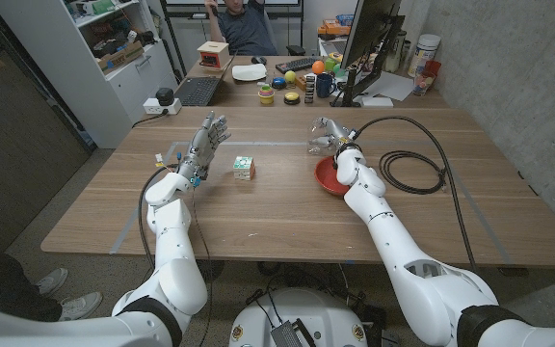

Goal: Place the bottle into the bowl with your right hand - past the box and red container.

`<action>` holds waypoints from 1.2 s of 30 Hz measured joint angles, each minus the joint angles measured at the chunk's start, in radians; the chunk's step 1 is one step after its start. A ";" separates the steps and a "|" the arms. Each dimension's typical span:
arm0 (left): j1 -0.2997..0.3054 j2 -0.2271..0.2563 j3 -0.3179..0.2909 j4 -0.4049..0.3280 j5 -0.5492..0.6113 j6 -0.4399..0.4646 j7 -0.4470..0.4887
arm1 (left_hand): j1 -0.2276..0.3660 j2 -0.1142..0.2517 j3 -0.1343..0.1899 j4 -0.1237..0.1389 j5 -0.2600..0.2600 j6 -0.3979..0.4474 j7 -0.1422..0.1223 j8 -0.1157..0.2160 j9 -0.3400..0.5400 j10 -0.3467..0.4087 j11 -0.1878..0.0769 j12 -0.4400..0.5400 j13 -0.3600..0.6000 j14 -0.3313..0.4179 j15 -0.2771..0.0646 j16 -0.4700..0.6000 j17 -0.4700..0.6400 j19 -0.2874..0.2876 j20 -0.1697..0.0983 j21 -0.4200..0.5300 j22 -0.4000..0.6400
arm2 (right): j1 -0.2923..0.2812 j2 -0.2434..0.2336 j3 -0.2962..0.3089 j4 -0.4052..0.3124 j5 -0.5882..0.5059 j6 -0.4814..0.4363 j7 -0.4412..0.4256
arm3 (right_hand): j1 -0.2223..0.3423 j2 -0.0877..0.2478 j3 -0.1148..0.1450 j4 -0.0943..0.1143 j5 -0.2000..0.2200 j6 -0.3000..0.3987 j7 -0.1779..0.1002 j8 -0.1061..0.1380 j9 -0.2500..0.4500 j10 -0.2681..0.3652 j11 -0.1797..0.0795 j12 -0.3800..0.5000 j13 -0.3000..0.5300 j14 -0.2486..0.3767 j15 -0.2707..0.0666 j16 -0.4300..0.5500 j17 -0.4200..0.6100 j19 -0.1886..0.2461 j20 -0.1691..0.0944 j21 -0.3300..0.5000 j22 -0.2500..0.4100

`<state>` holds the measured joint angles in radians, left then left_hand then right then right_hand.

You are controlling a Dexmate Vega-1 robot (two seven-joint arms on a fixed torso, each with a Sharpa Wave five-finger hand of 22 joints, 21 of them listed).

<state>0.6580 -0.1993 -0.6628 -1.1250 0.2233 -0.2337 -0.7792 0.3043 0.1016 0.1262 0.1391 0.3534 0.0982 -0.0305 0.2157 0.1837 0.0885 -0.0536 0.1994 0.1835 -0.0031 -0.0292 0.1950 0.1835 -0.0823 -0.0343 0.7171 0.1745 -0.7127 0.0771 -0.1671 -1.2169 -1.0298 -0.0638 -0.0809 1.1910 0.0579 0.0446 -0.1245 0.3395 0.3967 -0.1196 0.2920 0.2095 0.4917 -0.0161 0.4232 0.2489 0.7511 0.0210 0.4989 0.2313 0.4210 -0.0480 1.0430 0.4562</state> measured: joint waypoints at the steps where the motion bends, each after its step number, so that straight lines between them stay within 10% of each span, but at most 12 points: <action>1: 0.000 0.000 0.000 0.000 0.000 0.000 0.000 | 0.000 0.000 0.000 0.000 0.000 0.000 0.000 0.000 0.000 0.000 0.000 0.000 0.000 0.000 0.000 0.000 0.000 0.000 0.000 0.000 0.000 | -0.001 0.000 -0.001 0.000 -0.001 0.001 -0.002 | 0.004 -0.004 -0.009 0.003 -0.004 0.035 -0.005 0.005 0.001 0.028 0.006 0.011 0.007 0.001 0.000 0.022 0.001 -0.010 0.003 0.014 0.001; 5: 0.000 0.000 0.000 0.000 0.001 -0.001 0.002 | 0.000 0.000 0.000 0.000 0.000 0.000 0.000 -0.007 0.000 0.000 0.000 0.000 0.000 0.000 0.000 0.000 0.000 0.000 0.000 0.000 0.000 | -0.004 -0.002 -0.002 0.000 -0.002 0.008 -0.021 | 0.010 -0.010 -0.050 0.033 -0.013 0.137 0.006 0.033 0.009 0.111 0.050 0.067 0.050 0.052 0.002 0.102 0.017 -0.057 0.007 0.073 0.002; 7: 0.000 0.000 -0.001 0.001 0.001 -0.002 0.002 | 0.000 0.000 0.000 0.000 0.000 0.000 0.000 -0.007 0.000 0.000 0.000 0.000 0.000 0.000 0.000 0.000 0.000 0.000 0.000 -0.002 0.000 | -0.006 -0.002 -0.002 0.000 -0.002 0.013 -0.029 | 0.009 -0.010 -0.069 0.049 -0.019 0.153 0.022 0.039 0.022 0.138 0.077 0.088 0.068 0.057 0.000 0.129 0.274 -0.065 0.005 0.094 0.002; 10: 0.000 0.000 -0.001 0.001 0.002 -0.003 0.004 | 0.000 0.000 0.000 0.000 0.000 0.000 0.000 -0.007 0.000 0.000 0.000 0.000 0.000 0.000 0.000 0.000 0.000 0.000 0.000 -0.004 0.000 | -0.009 -0.003 -0.001 0.001 0.000 0.027 -0.049 | 0.009 -0.010 -0.091 0.069 -0.019 0.156 0.025 0.039 0.032 0.143 0.082 0.088 0.068 0.172 -0.127 0.166 0.454 -0.075 -0.005 0.124 -0.003; 36: -0.020 0.016 -0.009 0.041 0.003 -0.019 0.005 | 0.000 0.000 -0.003 -0.003 0.000 -0.004 -0.004 -0.007 0.000 0.000 0.000 0.000 0.000 0.000 0.000 0.000 0.000 0.000 0.000 -0.008 0.000 | -0.004 -0.001 0.004 0.012 0.013 0.072 -0.115 | 0.009 -0.009 -0.123 0.082 -0.024 0.156 0.026 0.039 0.058 0.152 0.091 0.092 0.117 0.200 -0.157 0.175 0.508 -0.065 0.005 0.189 -0.016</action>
<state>0.6384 -0.1835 -0.6715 -1.0839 0.2267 -0.2523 -0.7742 0.3044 0.1016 0.1237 0.1365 0.3533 0.0945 -0.0341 0.2087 0.1836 0.0885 -0.0536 0.1994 0.1835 -0.0031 -0.0292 0.1951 0.1835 -0.0825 -0.0340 0.7096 0.1743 -0.7162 0.0762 -0.1632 -1.2045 -1.0168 0.0085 -0.1963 1.1998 0.0486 -0.0788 -0.0426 0.3154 0.5532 -0.0940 0.3307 0.2680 0.6440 0.0750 0.5150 0.3658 0.9508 -0.1360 0.6736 0.7392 0.3564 -0.0427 1.2316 0.4402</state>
